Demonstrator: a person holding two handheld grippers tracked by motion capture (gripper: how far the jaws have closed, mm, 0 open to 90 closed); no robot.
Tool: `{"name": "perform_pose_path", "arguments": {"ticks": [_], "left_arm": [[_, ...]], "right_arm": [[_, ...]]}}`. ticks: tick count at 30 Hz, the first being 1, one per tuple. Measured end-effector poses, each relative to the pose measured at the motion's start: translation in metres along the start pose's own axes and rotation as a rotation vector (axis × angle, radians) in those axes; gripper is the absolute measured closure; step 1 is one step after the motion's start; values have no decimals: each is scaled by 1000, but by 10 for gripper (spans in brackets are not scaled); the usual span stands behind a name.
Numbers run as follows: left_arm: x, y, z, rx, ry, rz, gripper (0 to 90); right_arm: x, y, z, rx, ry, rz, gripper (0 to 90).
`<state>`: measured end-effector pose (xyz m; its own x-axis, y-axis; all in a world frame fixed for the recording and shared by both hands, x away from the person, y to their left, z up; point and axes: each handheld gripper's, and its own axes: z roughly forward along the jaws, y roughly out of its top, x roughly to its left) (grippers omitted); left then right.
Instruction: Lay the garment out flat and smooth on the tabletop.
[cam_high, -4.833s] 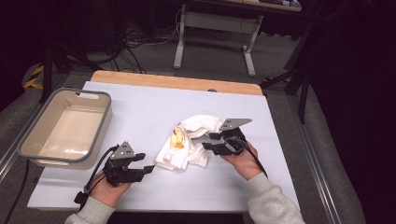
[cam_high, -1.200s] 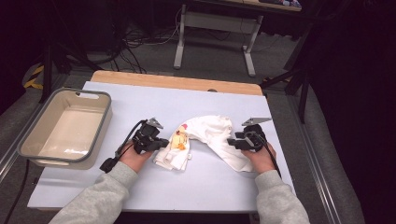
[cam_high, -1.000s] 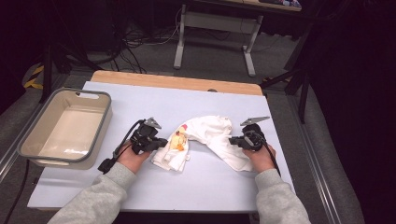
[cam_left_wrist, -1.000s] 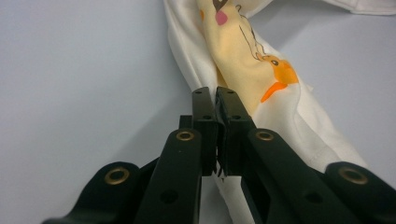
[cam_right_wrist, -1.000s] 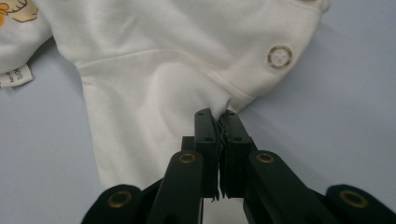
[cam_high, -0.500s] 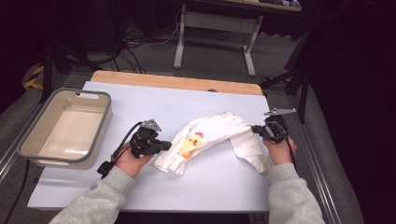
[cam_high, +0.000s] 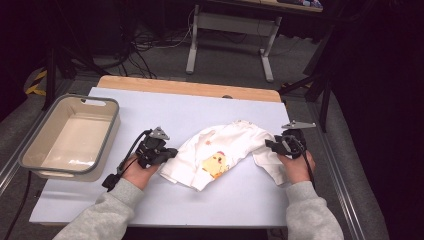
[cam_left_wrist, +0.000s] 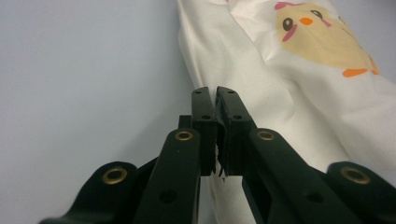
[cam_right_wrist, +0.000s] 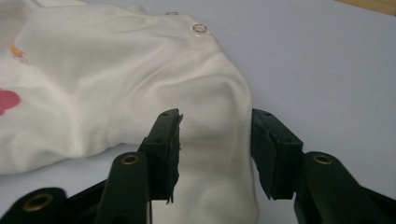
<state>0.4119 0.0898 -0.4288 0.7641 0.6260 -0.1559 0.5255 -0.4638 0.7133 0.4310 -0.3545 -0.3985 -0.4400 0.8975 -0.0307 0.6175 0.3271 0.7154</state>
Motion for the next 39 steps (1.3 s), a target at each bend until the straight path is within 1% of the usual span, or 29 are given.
{"name": "perform_pose_path", "arguments": {"ticks": [1,2,3,4,6,7,9,11,13,14,15,16,17,18,19,21,22,23,24,26,28,29,30,32,35,36,37,38,39], "left_arm": [[0,0,-1,-4,2,-2,866],[1,-1,-2,-5,10,-5,868],[2,-1,-3,-10,15,-7,868],[3,-2,-5,-15,31,-9,869],[5,-2,-7,-24,46,-20,869],[5,-2,-7,-24,46,-20,870],[9,-4,-9,-12,95,-26,870],[11,-5,-9,-14,93,-39,858],[9,-6,-10,-43,116,-43,794],[7,-6,-11,-55,121,-39,705],[7,-6,-11,-55,121,-39,647],[3,-4,-13,-68,121,-30,647],[0,-3,-13,-77,121,-21,581],[-4,-1,-14,-89,123,-9,581],[-12,2,-15,-111,84,12,552],[-25,7,-10,-109,13,42,540],[-25,7,-10,-109,13,42,535],[-35,10,-4,-97,-35,60,531],[-35,10,-4,-97,-35,60,530],[-50,14,6,-74,-91,90,535],[-59,16,12,-56,-121,107,550],[-59,16,12,-56,-121,107,555],[-64,17,17,-45,-142,113,566],[-68,18,21,-26,-161,121,572],[-76,20,35,30,-182,140,608],[-76,20,35,30,-182,140,610],[-77,19,38,44,-179,140,610],[-77,19,45,80,-159,149,616],[-77,19,45,80,-159,149,621]], "right_arm": [[4,-1,-2,-9,17,4,520],[15,-3,-4,-11,60,1,518],[15,-3,-4,-11,60,1,518],[27,-6,-3,-14,110,-24,499],[41,-9,0,-3,154,-59,495],[46,-10,1,3,166,-73,494],[59,-13,6,22,199,-100,490],[69,-15,9,36,224,-115,490],[74,-16,9,41,235,-124,490],[76,-16,9,39,243,-131,490],[76,-16,9,39,243,-131,490],[78,-17,8,37,250,-130,490],[80,-18,6,32,261,-128,489],[80,-18,6,32,261,-128,489],[81,-20,3,25,262,-129,489],[81,-22,0,23,260,-127,487],[81,-22,0,23,260,-127,487],[79,-24,-3,15,263,-119,485],[79,-24,-3,15,263,-119,485],[77,-29,-7,9,263,-110,482],[75,-32,-8,6,261,-100,481],[75,-32,-8,6,261,-100,481],[72,-35,-10,8,258,-90,479],[71,-36,-11,4,257,-89,478],[70,-41,-13,5,257,-75,473],[70,-41,-13,5,257,-75,473],[70,-42,-14,2,259,-76,471],[70,-43,-14,2,263,-76,465],[70,-43,-14,2,263,-76,465]]}}
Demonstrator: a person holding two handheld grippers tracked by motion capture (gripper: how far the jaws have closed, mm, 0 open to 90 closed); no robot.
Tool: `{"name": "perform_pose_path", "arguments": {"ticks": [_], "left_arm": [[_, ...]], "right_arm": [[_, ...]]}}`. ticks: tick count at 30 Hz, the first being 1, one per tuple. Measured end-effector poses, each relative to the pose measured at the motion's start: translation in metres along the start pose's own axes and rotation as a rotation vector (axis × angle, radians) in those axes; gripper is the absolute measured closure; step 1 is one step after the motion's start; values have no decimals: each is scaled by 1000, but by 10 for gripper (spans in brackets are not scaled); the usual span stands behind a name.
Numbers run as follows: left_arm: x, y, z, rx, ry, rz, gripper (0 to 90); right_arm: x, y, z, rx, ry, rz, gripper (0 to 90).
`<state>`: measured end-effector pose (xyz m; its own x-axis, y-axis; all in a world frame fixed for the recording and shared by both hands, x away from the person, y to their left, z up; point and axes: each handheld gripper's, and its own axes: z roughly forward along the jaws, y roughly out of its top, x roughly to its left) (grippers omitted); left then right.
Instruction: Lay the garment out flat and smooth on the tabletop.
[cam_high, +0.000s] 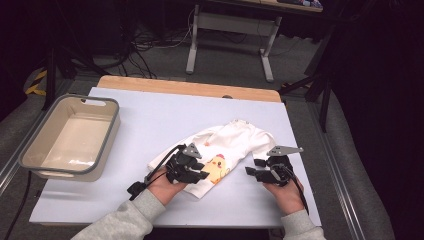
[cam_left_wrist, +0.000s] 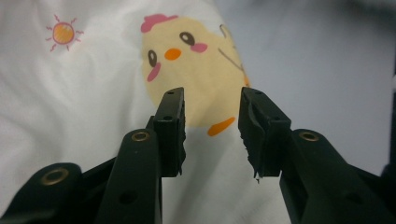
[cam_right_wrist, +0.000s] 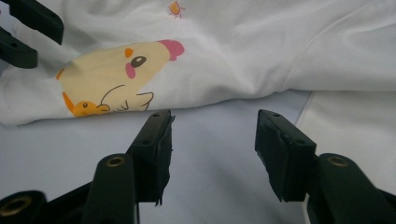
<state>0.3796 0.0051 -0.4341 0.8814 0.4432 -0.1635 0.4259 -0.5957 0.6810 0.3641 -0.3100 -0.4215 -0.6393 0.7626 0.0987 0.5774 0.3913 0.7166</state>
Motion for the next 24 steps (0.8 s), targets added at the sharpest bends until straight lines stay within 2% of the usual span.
{"name": "perform_pose_path", "arguments": {"ticks": [1,4,5,7,10,13,16,19,20,21,22,24], "left_arm": [[6,-1,7,34,-13,-22,633],[9,-3,12,57,-37,-48,658],[8,-3,16,77,-39,-39,723],[5,-3,20,95,-36,-23,775],[3,-3,21,98,-24,-19,886],[2,-3,22,103,-22,-11,899],[2,-2,19,95,-16,-7,900],[2,1,13,55,-9,-15,900],[2,2,9,35,0,-6,900],[2,2,9,35,0,-6,900],[1,3,7,13,-15,-7,900],[-2,4,6,1,-31,-7,899]], "right_arm": [[-1,-2,0,2,-1,5,460],[-1,-4,0,6,0,10,458],[-2,-6,0,8,-3,13,458],[-2,-7,1,10,-2,16,458],[-2,-7,2,11,2,15,458],[-1,-8,3,13,2,12,458],[0,-8,4,14,5,12,458],[1,-8,5,16,8,10,459],[2,-9,6,19,13,9,459],[3,-10,6,20,12,11,459],[3,-10,6,17,13,10,459],[3,-11,6,18,15,11,459]]}}
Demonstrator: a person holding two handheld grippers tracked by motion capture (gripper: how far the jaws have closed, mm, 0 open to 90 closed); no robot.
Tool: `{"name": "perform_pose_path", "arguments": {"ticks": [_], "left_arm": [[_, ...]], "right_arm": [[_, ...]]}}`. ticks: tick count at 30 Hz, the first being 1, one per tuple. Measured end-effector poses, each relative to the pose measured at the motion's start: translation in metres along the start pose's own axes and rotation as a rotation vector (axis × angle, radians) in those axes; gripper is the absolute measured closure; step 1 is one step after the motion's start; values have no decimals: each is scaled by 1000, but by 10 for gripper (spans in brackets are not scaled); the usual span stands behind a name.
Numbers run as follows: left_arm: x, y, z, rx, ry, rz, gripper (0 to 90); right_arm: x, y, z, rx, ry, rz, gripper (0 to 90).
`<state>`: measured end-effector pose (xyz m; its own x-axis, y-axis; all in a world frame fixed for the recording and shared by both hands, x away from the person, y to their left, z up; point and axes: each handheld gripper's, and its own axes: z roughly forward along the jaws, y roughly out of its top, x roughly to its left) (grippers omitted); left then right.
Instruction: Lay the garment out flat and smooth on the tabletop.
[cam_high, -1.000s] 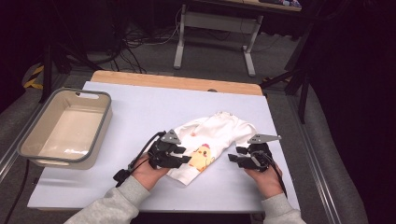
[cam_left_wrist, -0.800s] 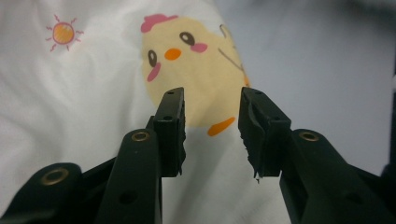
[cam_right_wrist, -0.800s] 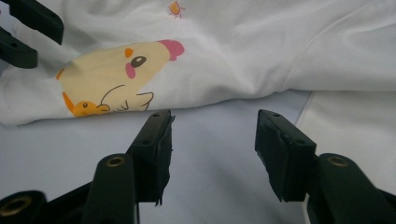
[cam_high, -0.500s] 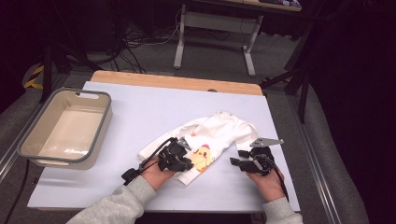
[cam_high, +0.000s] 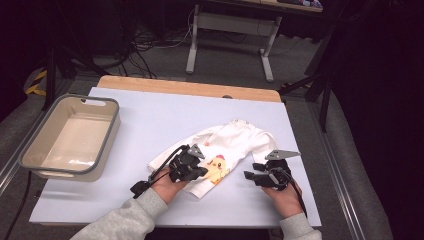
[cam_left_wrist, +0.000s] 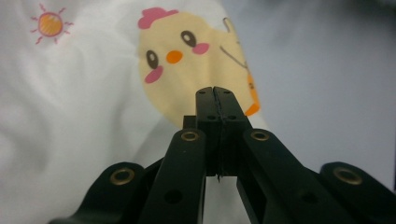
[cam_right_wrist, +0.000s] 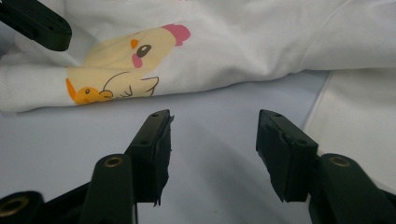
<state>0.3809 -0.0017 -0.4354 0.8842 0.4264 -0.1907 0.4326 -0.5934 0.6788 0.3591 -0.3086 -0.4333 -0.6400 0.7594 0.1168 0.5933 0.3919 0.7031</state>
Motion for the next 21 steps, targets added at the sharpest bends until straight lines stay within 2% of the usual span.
{"name": "perform_pose_path", "arguments": {"ticks": [1,2,4,5,7,10,11,12,13,15,17,18,19,20,21], "left_arm": [[-5,1,1,-5,-38,15,892],[-7,2,3,-1,-58,16,841],[-10,2,6,15,-59,16,659],[-12,3,9,26,-60,24,659],[-17,2,16,66,-47,46,587],[-18,2,21,86,-38,51,630],[-19,2,23,95,-16,62,630],[-20,2,24,97,4,70,689],[-19,2,24,107,14,89,806],[-18,2,24,104,11,80,853],[-18,2,24,103,8,67,863],[-18,3,23,103,8,79,870],[-17,3,17,66,-3,69,872],[-17,3,17,66,-3,69,872],[-12,6,6,0,-24,38,872]], "right_arm": [[0,-1,0,-1,1,2,458],[0,-2,0,0,3,7,458],[0,-2,0,-1,5,7,457],[0,-2,0,-2,6,6,457],[1,-2,0,-5,12,5,451],[1,-2,-1,-9,14,5,451],[1,-2,-1,-9,16,2,450],[2,-2,-1,-9,16,2,450],[3,-2,-1,-9,17,2,450],[3,-2,-1,-9,21,-1,450],[4,-2,-1,-9,21,-2,450],[4,-2,-1,-9,22,-4,450],[5,-1,-1,-10,23,-5,450],[5,-1,-1,-10,23,-5,450],[6,-2,-1,-12,23,-7,450]]}}
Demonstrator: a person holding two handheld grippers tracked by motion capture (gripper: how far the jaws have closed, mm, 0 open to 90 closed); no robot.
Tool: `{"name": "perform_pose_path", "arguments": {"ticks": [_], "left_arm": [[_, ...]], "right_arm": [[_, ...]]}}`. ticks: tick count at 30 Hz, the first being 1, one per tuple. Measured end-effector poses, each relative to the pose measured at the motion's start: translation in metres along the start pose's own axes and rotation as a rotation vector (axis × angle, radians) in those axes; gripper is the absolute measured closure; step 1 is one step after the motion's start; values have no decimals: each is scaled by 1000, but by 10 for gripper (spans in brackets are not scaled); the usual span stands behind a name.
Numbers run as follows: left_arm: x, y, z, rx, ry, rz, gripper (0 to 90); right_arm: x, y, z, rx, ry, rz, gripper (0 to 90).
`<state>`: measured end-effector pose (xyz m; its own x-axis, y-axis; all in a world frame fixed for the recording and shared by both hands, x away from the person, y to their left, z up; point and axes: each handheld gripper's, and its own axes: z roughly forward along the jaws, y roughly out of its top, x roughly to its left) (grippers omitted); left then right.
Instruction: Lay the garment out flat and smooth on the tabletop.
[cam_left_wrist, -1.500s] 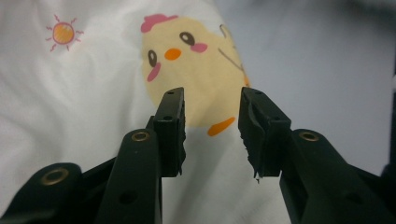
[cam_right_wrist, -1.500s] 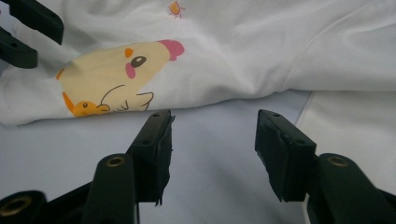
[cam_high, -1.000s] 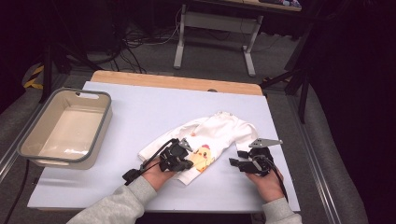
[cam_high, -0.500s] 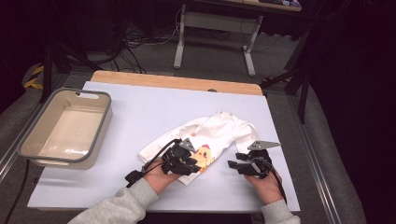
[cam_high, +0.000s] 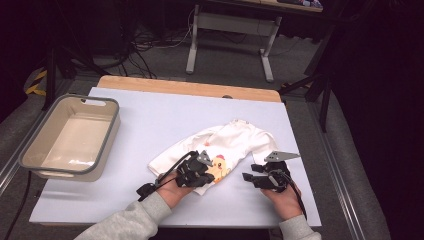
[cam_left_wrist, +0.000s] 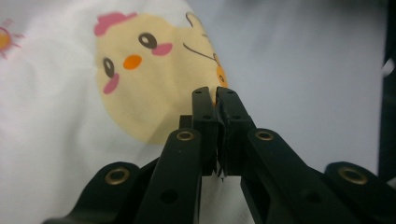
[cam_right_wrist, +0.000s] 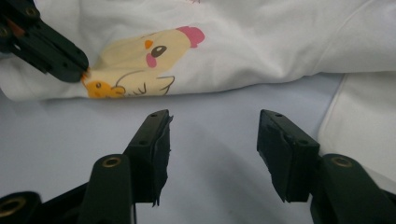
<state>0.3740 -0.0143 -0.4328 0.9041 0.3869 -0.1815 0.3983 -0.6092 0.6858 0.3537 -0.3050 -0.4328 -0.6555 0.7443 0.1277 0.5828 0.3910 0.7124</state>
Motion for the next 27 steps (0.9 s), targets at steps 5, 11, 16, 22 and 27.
{"name": "perform_pose_path", "arguments": {"ticks": [5,11,16,22,27], "left_arm": [[16,5,-22,-87,9,-48,871],[38,5,-32,-114,94,-93,868],[56,1,-30,-107,130,-146,863],[74,-5,-23,-66,172,-215,830],[75,-7,-26,-81,186,-224,727]], "right_arm": [[2,0,1,2,3,-1,451],[7,1,7,7,18,-13,452],[10,3,10,8,27,-24,452],[17,6,18,16,48,-41,453],[25,12,27,16,66,-72,472]]}}
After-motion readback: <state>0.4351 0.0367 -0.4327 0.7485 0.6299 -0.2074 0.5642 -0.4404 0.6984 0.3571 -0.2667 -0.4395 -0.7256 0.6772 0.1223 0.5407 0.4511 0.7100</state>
